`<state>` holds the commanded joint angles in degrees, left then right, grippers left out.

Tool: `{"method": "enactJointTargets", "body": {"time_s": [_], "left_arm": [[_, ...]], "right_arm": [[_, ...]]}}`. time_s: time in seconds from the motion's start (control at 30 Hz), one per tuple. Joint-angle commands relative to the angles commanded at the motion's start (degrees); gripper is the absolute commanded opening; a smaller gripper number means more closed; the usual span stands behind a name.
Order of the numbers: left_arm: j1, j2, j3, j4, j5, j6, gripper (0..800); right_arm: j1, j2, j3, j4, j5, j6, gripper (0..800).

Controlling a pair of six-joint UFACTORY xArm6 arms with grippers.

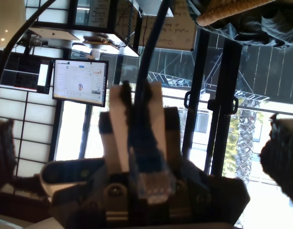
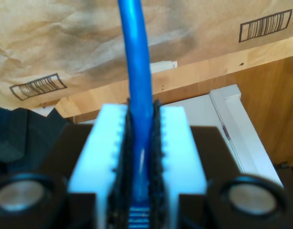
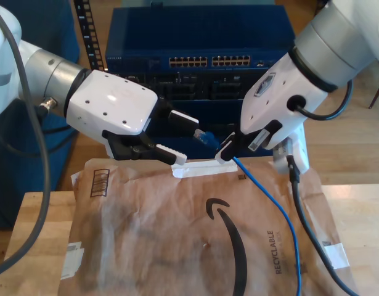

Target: Grab the cable and plug it in

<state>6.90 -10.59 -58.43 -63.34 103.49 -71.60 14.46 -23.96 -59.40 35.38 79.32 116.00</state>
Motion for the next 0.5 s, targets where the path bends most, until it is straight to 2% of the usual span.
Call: {"method": "enactJointTargets", "body": {"time_s": [0.3, 0.5], "left_arm": [[0.0, 0.1, 0.2, -0.1, 1.0, -0.3, 597], [0.0, 0.1, 0.2, -0.1, 1.4, -0.4, 502]], "right_arm": [[0.1, 1.1, -0.3, 0.0, -0.1, 0.0, 2], [0.3, 1.4, -0.4, 0.1, -0.2, 0.0, 2]]}}
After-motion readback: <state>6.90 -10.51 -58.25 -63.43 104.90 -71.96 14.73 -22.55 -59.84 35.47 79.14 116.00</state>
